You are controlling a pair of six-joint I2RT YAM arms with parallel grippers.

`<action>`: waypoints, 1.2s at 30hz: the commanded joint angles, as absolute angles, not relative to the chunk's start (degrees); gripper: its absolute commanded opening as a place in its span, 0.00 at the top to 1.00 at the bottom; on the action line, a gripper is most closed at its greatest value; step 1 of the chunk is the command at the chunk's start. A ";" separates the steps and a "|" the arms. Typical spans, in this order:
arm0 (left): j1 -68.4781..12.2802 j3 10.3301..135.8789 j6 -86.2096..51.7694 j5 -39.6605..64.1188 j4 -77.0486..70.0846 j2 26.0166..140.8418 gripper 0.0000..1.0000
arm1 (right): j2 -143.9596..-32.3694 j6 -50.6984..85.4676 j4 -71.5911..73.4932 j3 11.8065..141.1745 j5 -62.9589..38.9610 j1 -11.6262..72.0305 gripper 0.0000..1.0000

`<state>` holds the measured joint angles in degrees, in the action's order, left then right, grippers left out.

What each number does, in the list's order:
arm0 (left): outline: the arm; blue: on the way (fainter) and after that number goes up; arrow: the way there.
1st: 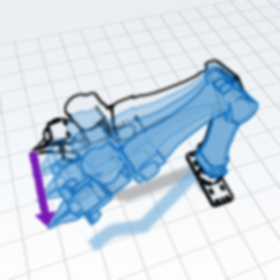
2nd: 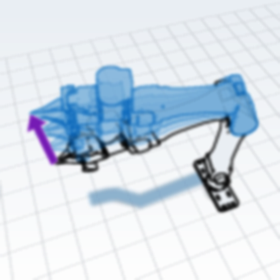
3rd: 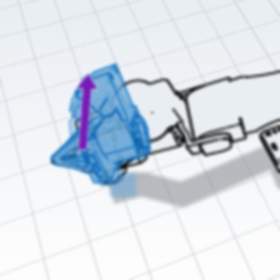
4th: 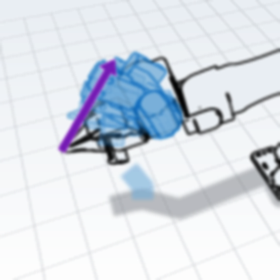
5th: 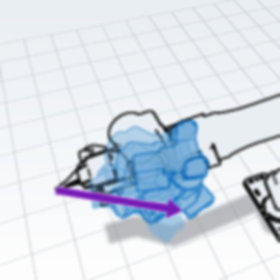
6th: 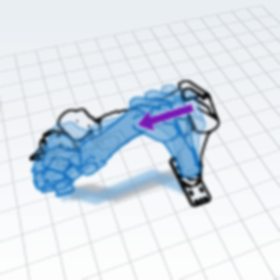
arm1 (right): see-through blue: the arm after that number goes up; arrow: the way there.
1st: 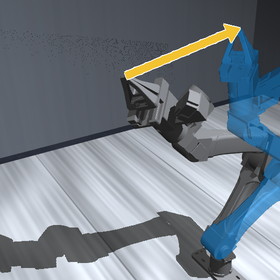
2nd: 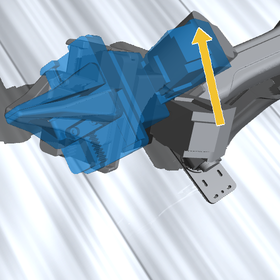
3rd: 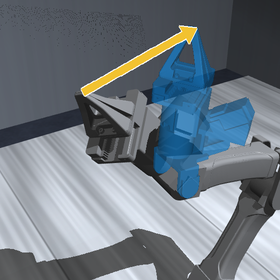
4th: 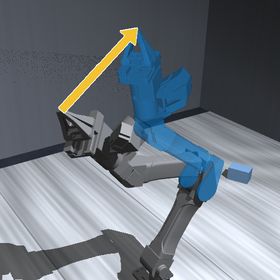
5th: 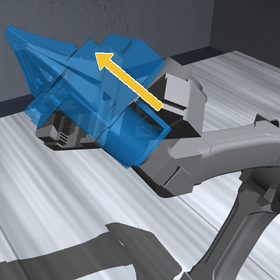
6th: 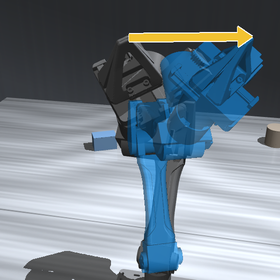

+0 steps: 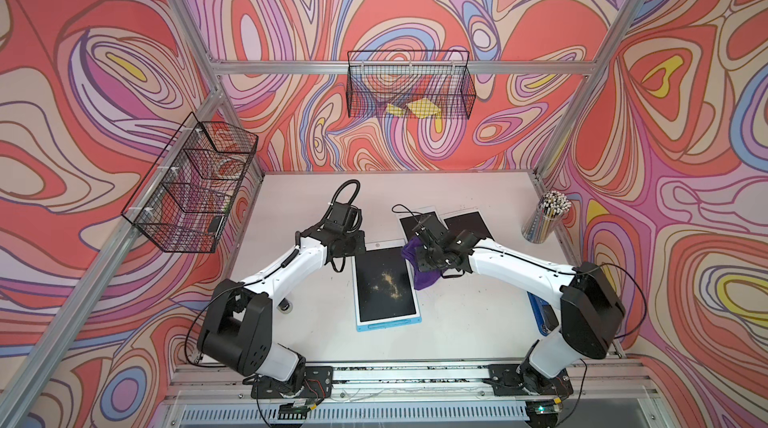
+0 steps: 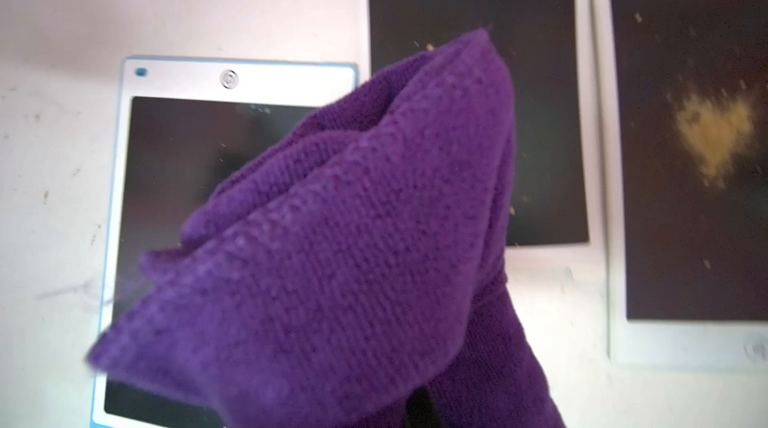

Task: Wipe the drawing tablet
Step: Pick up the cleaning item at the center of the board, then wipe the dirt from the drawing tablet.

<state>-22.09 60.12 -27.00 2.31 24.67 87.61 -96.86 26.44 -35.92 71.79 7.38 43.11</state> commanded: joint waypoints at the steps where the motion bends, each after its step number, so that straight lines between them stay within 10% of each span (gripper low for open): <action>1: -20.42 62.47 -24.31 0.66 28.85 91.58 0.74 | -103.53 18.28 -35.05 77.35 -0.01 42.24 1.00; 11: -19.88 66.10 -23.07 3.77 28.46 101.43 0.52 | -115.38 13.80 -40.07 88.98 -5.87 42.19 1.00; 36: -19.83 67.32 -21.41 -1.67 30.32 108.37 0.58 | -111.32 18.61 -38.75 86.01 -12.05 43.41 1.00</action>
